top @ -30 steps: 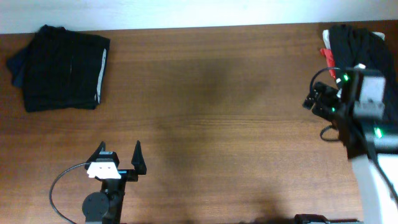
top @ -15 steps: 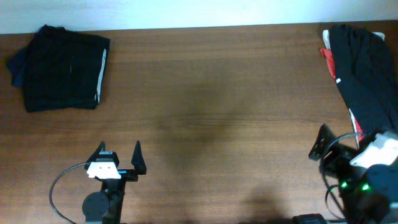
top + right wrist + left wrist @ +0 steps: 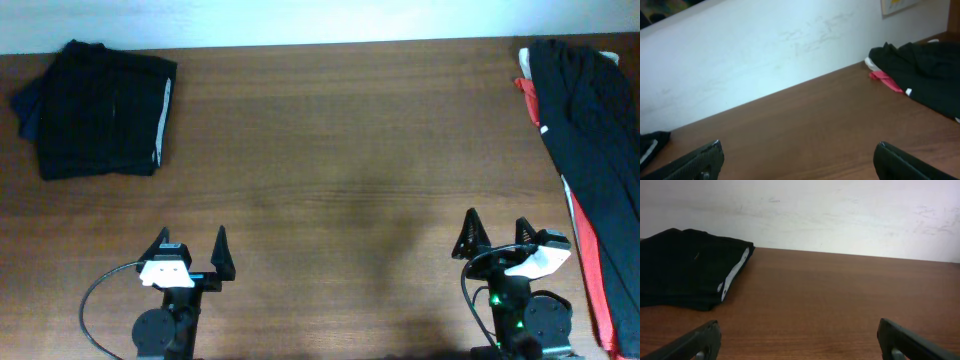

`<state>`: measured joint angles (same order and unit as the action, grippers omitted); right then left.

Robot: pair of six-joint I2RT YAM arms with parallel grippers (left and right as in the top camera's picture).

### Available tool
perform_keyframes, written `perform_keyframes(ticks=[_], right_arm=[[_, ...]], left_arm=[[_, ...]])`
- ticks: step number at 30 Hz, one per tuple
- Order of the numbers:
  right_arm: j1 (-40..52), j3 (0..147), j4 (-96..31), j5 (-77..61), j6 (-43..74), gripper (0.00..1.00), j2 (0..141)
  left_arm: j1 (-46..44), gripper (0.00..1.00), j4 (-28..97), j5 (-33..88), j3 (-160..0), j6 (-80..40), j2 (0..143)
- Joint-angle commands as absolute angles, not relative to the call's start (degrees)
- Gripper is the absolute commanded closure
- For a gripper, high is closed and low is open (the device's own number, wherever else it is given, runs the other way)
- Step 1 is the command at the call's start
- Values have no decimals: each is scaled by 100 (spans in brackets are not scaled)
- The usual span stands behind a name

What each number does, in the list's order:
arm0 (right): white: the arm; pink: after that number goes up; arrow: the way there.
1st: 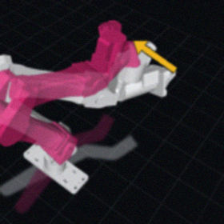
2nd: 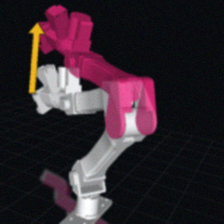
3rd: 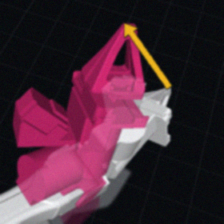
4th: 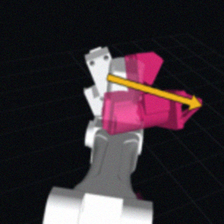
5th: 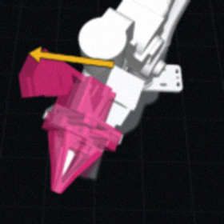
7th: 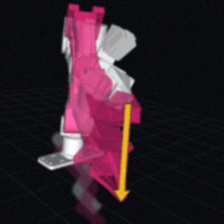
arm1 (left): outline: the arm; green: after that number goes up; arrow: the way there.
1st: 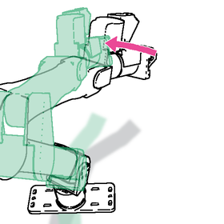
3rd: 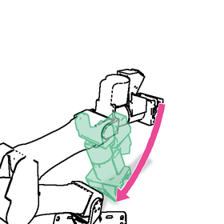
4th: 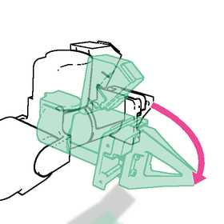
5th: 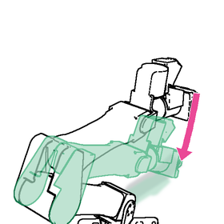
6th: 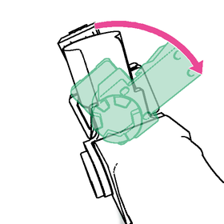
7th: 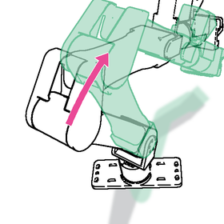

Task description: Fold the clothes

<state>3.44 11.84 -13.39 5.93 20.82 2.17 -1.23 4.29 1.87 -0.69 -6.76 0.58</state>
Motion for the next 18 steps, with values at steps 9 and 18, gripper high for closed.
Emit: perform_keyframes(ticks=[9, 18], right_arm=[[329, 270, -156, 311, 578, 1, 19], [244, 32, -222, 185, 189, 1, 19]], left_arm=[[-145, 1, 462, 169, -49, -727, 30], [-145, 1, 462, 169, -49, -727, 30]])
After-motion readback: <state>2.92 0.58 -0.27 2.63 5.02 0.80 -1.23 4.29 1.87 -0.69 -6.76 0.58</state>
